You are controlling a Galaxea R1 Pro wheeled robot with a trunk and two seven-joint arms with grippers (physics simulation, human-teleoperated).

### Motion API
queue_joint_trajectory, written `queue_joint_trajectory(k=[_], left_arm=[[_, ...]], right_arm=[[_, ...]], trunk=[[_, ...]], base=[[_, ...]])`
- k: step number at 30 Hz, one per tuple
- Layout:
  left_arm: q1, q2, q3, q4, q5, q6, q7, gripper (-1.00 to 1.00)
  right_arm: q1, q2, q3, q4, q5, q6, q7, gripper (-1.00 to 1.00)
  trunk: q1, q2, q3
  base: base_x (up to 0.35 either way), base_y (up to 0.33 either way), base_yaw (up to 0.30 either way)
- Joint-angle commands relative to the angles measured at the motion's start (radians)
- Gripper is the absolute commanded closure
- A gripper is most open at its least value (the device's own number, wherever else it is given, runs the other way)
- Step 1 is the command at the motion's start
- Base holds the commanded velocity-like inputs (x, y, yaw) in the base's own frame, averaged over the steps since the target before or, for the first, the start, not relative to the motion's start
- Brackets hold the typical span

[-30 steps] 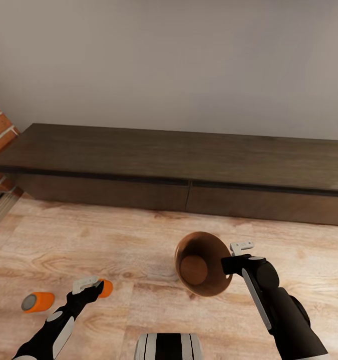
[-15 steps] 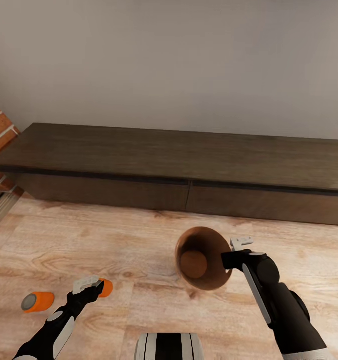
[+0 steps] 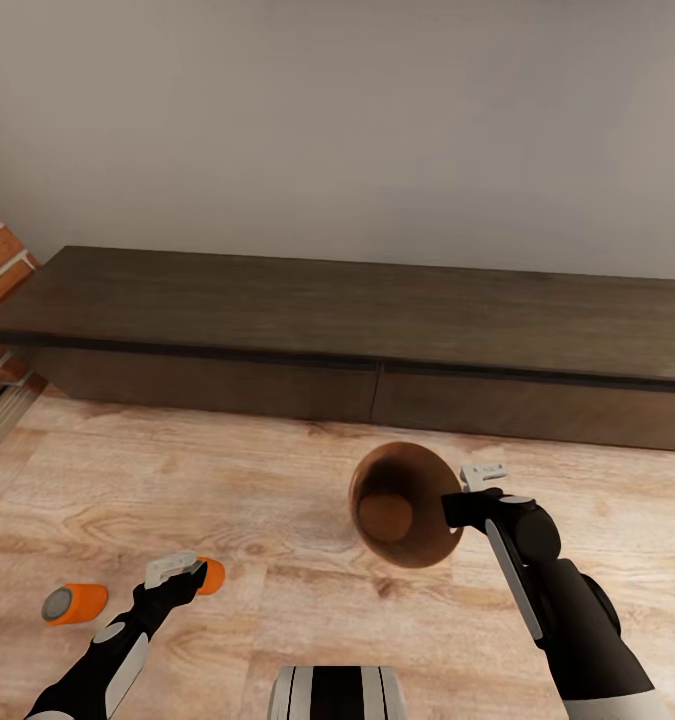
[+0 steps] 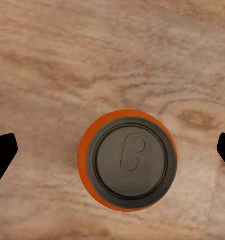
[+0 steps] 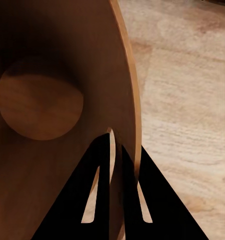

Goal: Put the three can of soda from the living room inside the tash can in the kitchen.

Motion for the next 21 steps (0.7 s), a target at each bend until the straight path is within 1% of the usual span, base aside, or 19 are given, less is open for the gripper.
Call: queue_joint_trajectory(k=[1,7,13,20,21], left_arm=[[0.0,0.0,0.0,0.0,0.0,0.0,0.0,-1.0],[0.0,-0.001,-0.001,0.0,0.0,0.0,0.0,-1.0],[0.0,-0.001,-0.001,0.0,0.0,0.0,0.0,-1.0],[0.0,-0.001,-0.002,0.0,0.0,0.0,0.0,-1.0],[0.0,-0.001,-0.002,0.0,0.0,0.0,0.0,-1.0]], right_arm=[[0.0,0.0,0.0,-0.001,-0.022,-0.001,0.006,1.0],[0.0,0.001,0.0,-0.002,-0.022,-0.001,0.006,1.0],[0.0,0.001,0.001,-0.002,-0.022,-0.001,0.006,1.0],[0.0,0.001,0.001,-0.002,-0.022,-0.001,0.006,1.0],[0.0,0.001,0.001,-0.002,-0.022,-0.001,0.006,1.0]], trunk=[[0.0,0.0,0.0],[0.0,0.0,0.0],[0.023,-0.042,-0.019],[0.023,-0.042,-0.019],[0.027,-0.049,-0.022]], base=[[0.0,0.0,0.0],[0.0,0.0,0.0],[0.0,0.0,0.0],[0.0,0.0,0.0],[0.0,0.0,0.0]])
